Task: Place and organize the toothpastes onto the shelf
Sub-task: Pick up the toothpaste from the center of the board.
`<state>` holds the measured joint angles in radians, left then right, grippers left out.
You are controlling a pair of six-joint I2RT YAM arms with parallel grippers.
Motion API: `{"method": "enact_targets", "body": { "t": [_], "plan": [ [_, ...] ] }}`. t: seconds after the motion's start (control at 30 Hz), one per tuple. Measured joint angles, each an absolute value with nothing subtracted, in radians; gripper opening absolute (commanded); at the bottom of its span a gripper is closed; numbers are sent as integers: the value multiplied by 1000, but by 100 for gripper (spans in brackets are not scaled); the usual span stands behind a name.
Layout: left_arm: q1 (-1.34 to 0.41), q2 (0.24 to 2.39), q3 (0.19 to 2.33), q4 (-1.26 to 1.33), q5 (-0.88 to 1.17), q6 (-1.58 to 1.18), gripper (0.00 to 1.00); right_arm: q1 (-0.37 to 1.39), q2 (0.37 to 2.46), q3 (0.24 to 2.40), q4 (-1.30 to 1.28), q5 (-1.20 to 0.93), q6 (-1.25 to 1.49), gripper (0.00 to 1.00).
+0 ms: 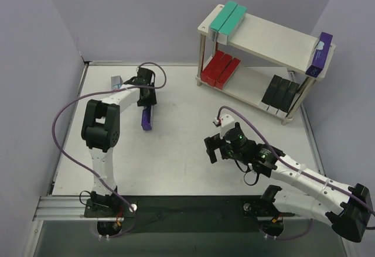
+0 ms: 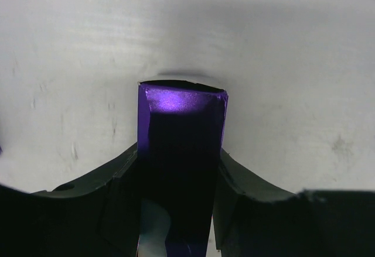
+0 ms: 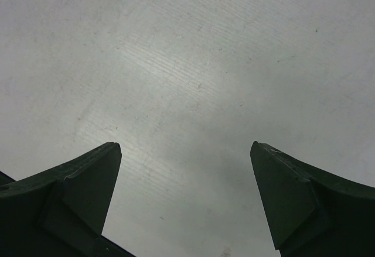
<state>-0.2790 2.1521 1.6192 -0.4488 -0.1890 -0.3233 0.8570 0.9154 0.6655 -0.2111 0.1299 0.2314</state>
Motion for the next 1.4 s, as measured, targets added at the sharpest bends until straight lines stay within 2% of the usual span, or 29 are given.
{"method": "enact_targets", "body": {
  "t": [0.23, 0.5, 0.83, 1.4],
  "plan": [
    [-314, 1907, 1414, -492, -119, -588, 35, 989, 1043, 637, -78, 218, 206, 99],
    [-442, 1737, 1354, -500, -63, -793, 35, 1114, 1207, 670, 66, 260, 116, 100],
    [-534, 1670, 1325, -530, -44, -873, 35, 1155, 1283, 757, 197, 282, 17, 100],
    [-548, 1604, 1336, -603, 15, -881, 35, 1223, 1407, 789, 426, 345, -204, 99]
  ]
}}
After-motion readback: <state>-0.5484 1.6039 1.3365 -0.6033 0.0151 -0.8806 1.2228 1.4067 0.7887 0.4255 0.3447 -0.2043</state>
